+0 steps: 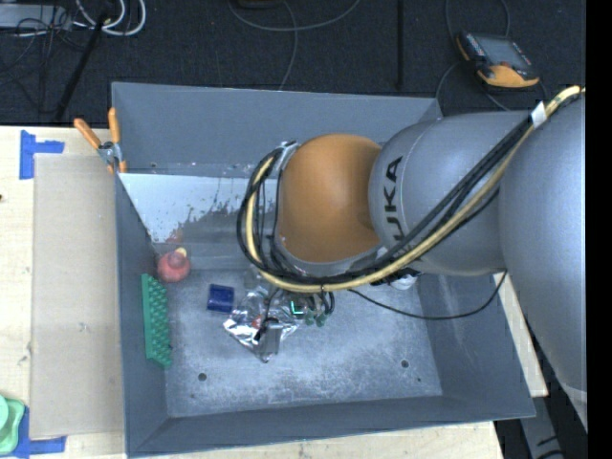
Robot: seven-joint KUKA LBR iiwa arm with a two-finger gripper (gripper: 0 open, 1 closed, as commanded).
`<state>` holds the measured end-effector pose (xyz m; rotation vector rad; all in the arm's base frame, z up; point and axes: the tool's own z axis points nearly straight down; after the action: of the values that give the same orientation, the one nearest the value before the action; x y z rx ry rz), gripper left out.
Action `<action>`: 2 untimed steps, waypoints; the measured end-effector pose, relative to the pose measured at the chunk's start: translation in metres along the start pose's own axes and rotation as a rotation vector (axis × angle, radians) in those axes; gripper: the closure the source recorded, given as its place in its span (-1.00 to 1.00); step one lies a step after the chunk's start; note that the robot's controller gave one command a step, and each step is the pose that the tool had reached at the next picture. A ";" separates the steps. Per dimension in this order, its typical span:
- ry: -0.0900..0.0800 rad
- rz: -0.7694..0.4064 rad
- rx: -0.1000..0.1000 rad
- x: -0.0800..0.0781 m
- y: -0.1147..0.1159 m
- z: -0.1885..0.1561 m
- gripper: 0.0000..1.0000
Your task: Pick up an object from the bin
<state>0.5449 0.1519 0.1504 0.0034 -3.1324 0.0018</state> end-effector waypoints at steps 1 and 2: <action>-0.001 0.012 0.001 0.002 -0.010 0.086 -1.00; -0.008 0.016 -0.002 -0.001 -0.010 0.081 1.00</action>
Offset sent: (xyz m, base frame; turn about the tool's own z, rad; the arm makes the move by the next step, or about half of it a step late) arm -0.0001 -0.0100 -0.0804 0.0116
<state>0.5447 0.1418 0.0693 -0.0210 -3.1399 -0.0008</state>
